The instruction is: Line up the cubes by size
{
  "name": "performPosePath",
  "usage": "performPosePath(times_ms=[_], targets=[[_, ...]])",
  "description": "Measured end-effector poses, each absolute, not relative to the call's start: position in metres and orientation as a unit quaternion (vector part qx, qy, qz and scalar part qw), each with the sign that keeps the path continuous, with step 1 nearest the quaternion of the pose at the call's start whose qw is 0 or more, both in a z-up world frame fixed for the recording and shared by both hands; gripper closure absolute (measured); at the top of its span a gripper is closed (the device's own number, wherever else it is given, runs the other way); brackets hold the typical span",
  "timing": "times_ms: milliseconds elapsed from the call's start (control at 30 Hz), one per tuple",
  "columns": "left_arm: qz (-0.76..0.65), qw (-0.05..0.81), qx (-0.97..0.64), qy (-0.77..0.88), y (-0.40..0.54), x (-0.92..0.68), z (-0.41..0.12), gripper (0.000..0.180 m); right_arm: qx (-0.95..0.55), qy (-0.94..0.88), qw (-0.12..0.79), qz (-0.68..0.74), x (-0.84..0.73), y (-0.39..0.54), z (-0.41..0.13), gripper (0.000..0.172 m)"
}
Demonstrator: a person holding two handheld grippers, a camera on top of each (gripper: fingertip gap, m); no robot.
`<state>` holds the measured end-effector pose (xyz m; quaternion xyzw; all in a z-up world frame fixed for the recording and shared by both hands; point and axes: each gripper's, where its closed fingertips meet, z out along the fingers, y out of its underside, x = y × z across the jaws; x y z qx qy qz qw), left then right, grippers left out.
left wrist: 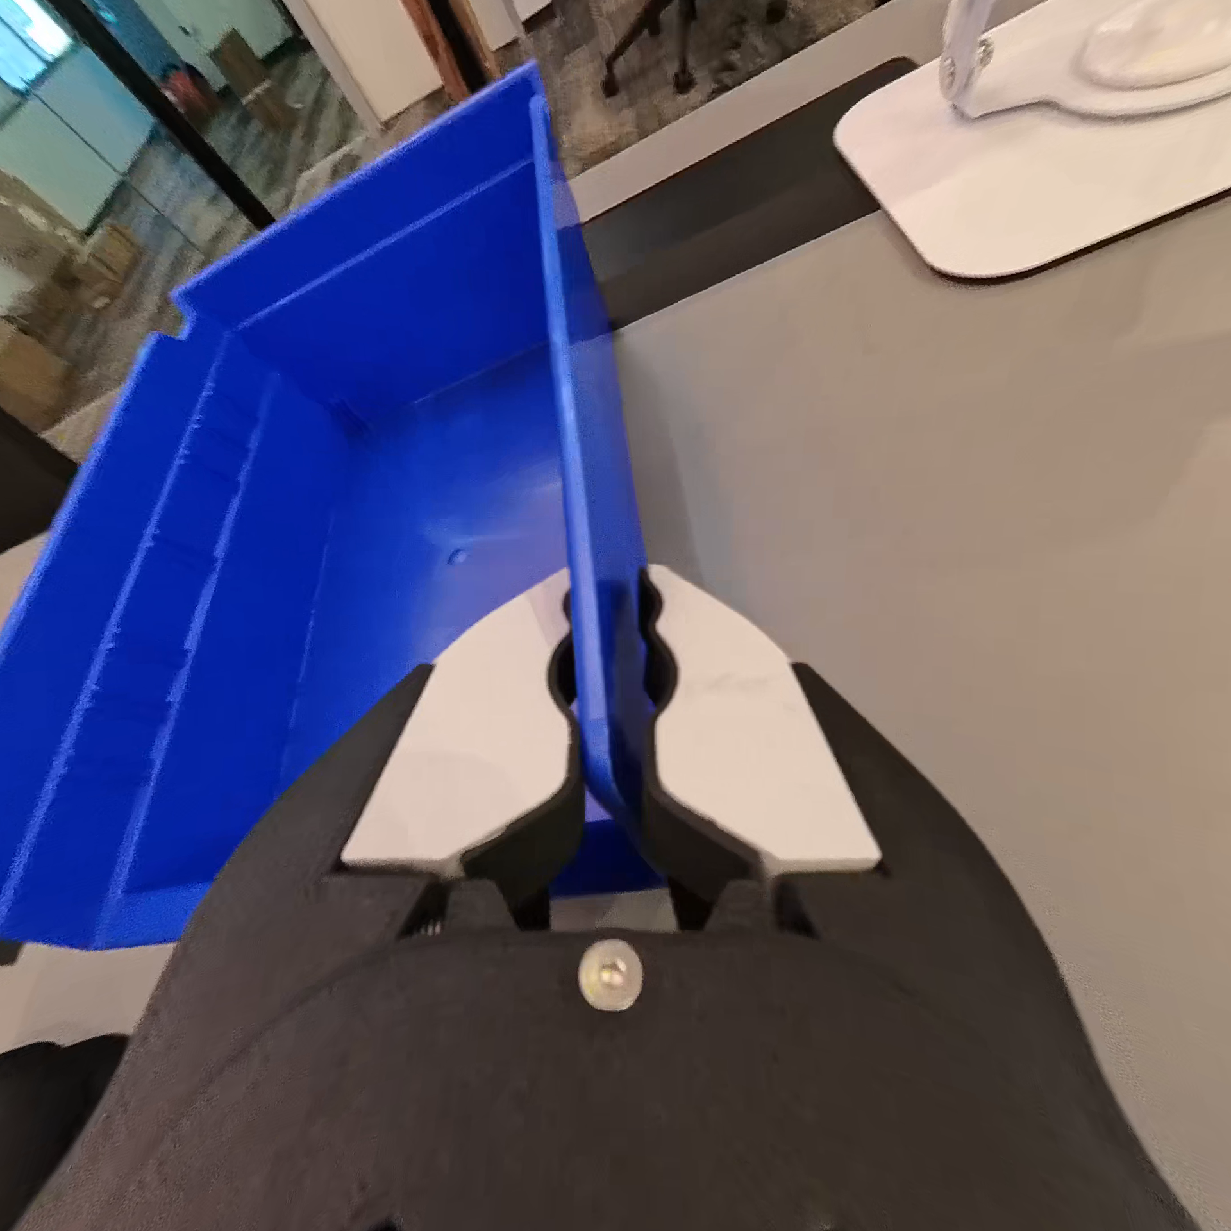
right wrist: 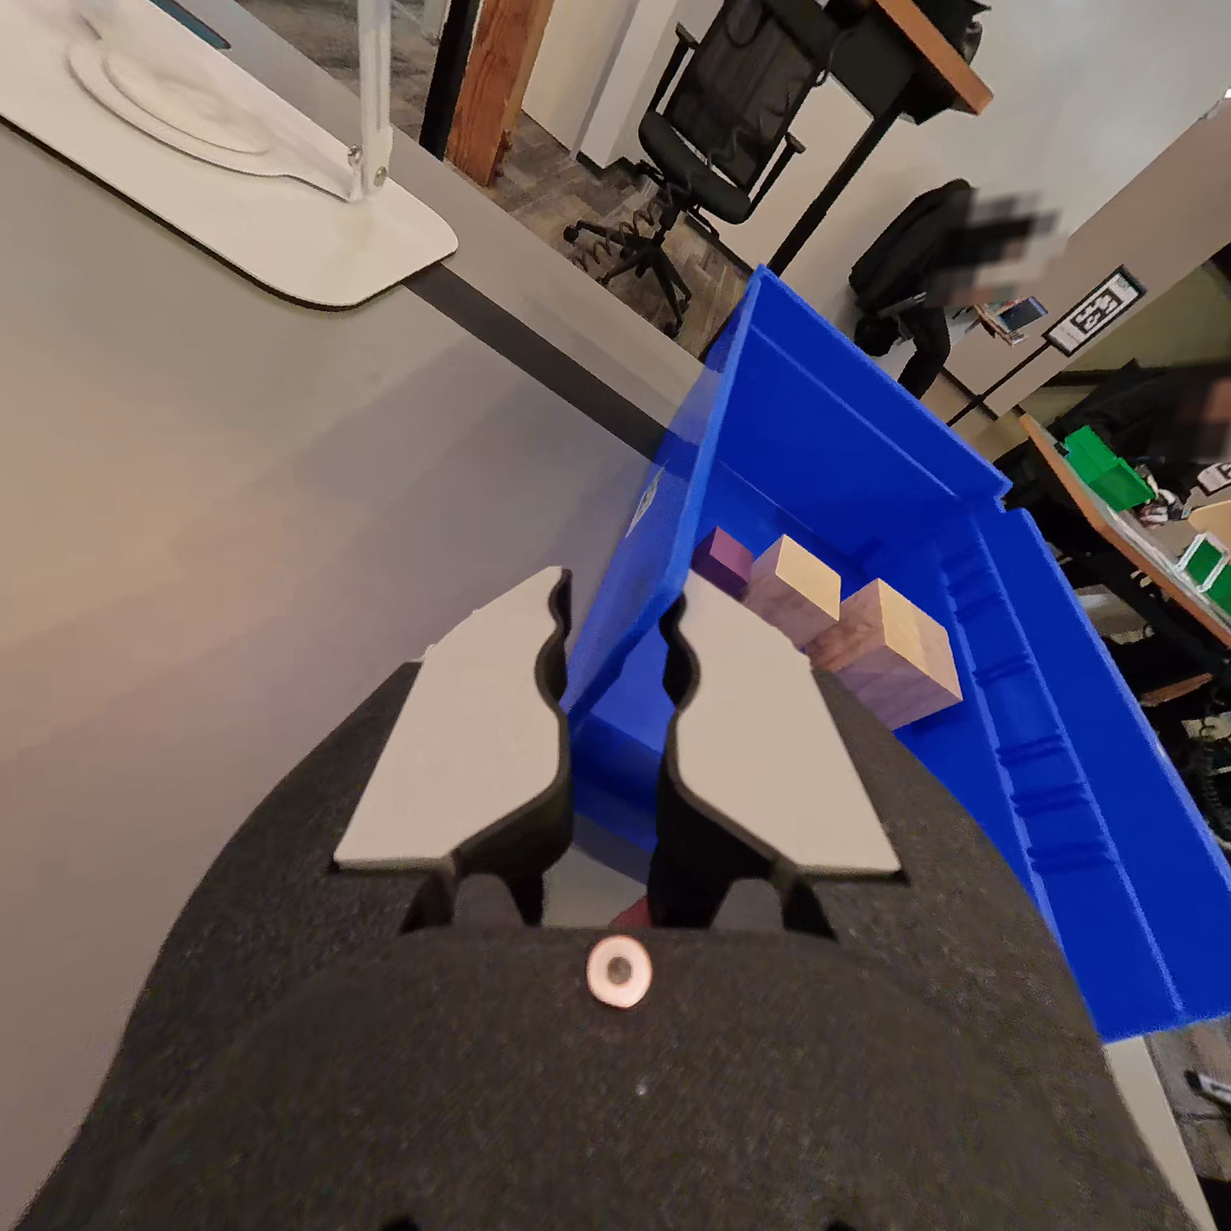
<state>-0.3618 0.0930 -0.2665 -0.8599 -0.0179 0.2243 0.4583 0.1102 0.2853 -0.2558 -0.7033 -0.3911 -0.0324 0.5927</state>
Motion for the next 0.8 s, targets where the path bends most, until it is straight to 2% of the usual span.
performPosePath(times_ms=[433, 800], targets=[[0.199, 0.456, -0.867, 0.037, 0.069, -0.338, -0.268, 0.172, -0.714, -0.381, 0.587, 0.003, 0.120, 0.275, -0.256, 0.164], [0.158, 0.458, -0.868, 0.112, 0.013, -0.303, -0.269, 0.172, -0.721, -0.400, 0.563, 0.054, 0.130, 0.242, -0.257, 0.167]])
